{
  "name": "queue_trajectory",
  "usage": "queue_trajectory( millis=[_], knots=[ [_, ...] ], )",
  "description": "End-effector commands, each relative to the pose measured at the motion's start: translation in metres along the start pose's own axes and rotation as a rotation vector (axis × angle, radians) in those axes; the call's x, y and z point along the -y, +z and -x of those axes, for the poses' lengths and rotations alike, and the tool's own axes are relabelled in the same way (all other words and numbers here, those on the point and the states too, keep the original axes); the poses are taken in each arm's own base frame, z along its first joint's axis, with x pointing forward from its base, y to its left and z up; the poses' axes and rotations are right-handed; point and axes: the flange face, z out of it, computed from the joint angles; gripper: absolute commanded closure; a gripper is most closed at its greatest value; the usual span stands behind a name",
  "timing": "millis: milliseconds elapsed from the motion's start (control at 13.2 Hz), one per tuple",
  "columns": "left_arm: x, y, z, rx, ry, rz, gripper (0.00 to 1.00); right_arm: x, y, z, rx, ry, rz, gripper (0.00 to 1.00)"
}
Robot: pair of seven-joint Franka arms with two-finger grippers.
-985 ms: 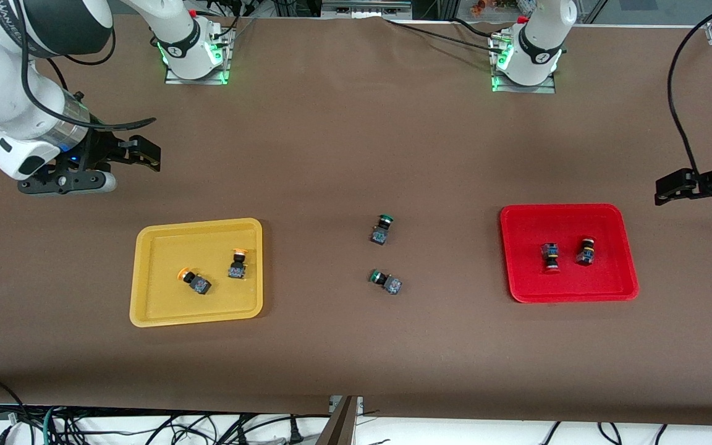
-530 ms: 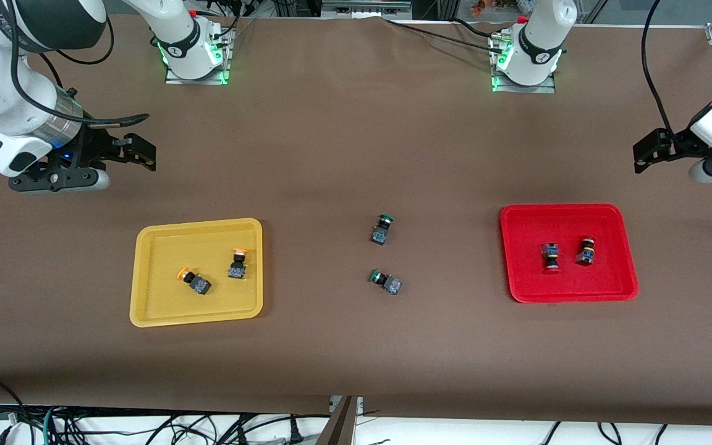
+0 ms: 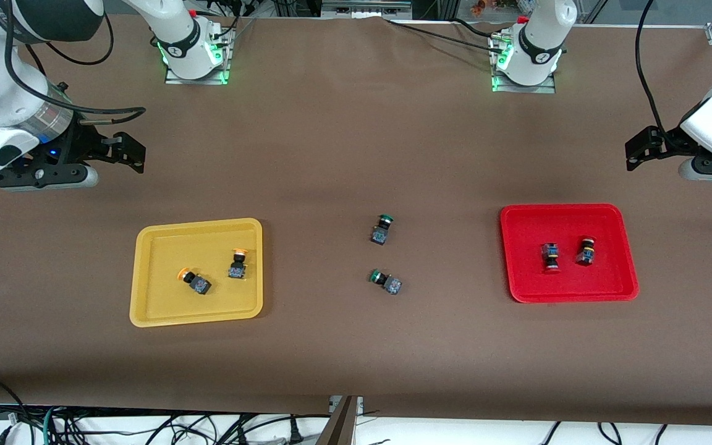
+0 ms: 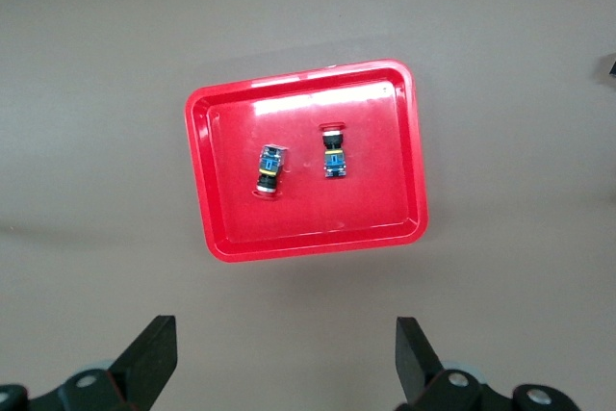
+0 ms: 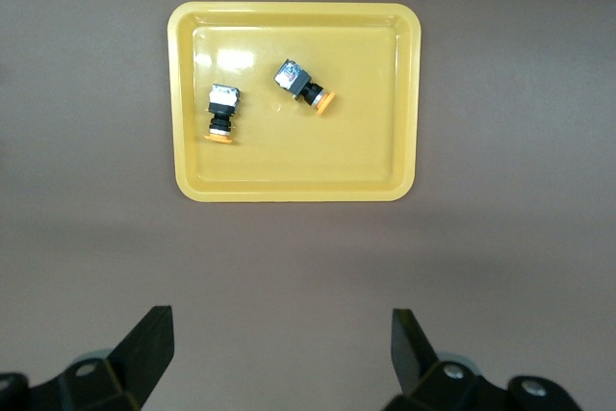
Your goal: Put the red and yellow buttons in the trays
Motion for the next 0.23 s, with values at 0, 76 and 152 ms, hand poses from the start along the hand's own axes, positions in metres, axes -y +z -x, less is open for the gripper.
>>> queue_trajectory(
  millis=[0,76,152],
  knots=[
    [0.0032,0.0020,0.0027,0.011,-0.010,0.024,0.00,-0.0029,-0.0029,-0.0013,0.001,-0.011,0.046,0.00],
    [0.0032,0.0020,0.0027,0.011,-0.010,0.024,0.00,-0.0038,-0.0011,-0.0024,0.004,-0.004,0.039,0.00],
    [0.0033,0.0013,0.0026,0.009,-0.011,0.024,0.00,-0.0023,0.0061,-0.0058,0.016,-0.008,0.038,0.00]
  ],
)
